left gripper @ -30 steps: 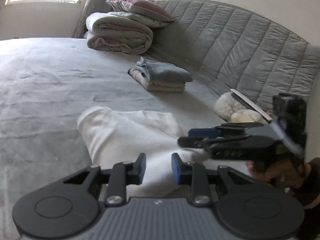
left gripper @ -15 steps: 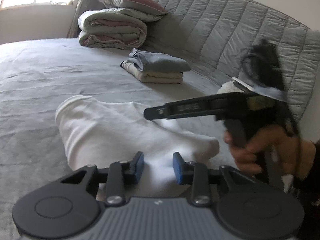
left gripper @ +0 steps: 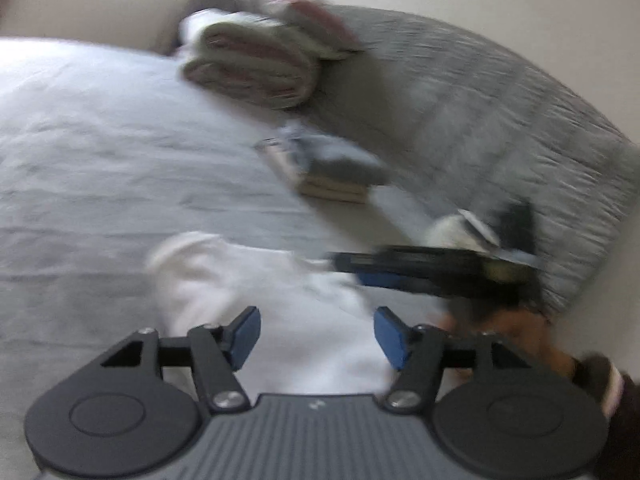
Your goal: Fold clothes
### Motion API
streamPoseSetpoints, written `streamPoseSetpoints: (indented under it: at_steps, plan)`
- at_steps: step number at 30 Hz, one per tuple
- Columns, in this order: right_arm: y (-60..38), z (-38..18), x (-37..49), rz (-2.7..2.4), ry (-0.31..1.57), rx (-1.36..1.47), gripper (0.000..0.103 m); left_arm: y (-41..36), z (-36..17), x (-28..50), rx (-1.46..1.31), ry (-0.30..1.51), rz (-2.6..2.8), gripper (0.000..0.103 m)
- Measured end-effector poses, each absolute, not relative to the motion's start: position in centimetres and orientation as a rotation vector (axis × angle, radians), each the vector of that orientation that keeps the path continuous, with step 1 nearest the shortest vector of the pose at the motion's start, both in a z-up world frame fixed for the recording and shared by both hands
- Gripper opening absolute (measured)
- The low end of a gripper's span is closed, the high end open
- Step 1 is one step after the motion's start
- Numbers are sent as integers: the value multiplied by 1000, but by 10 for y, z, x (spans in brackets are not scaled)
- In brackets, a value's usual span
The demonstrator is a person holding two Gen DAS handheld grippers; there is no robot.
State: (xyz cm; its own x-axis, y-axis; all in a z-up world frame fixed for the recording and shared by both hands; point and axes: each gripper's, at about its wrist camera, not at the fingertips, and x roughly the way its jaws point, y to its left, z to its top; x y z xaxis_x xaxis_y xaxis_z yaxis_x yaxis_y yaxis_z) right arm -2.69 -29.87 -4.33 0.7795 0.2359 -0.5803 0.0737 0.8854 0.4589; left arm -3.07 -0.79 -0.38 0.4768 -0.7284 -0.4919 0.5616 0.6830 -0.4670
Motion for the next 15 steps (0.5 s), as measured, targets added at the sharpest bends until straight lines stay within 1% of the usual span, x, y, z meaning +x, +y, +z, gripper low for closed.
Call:
streamPoseSetpoints:
  at_steps: [5, 11, 15]
  plan:
    - [-317, -40, -48, 156, 731, 623, 65, 1, -16, -3, -248, 918, -651, 66]
    - [-323, -37, -81, 229, 817, 700, 66, 17, -23, -2, -374, 1004, -677, 66]
    - [-324, -46, -96, 283, 897, 822, 66, 16, -38, 0, -458, 1065, -680, 66]
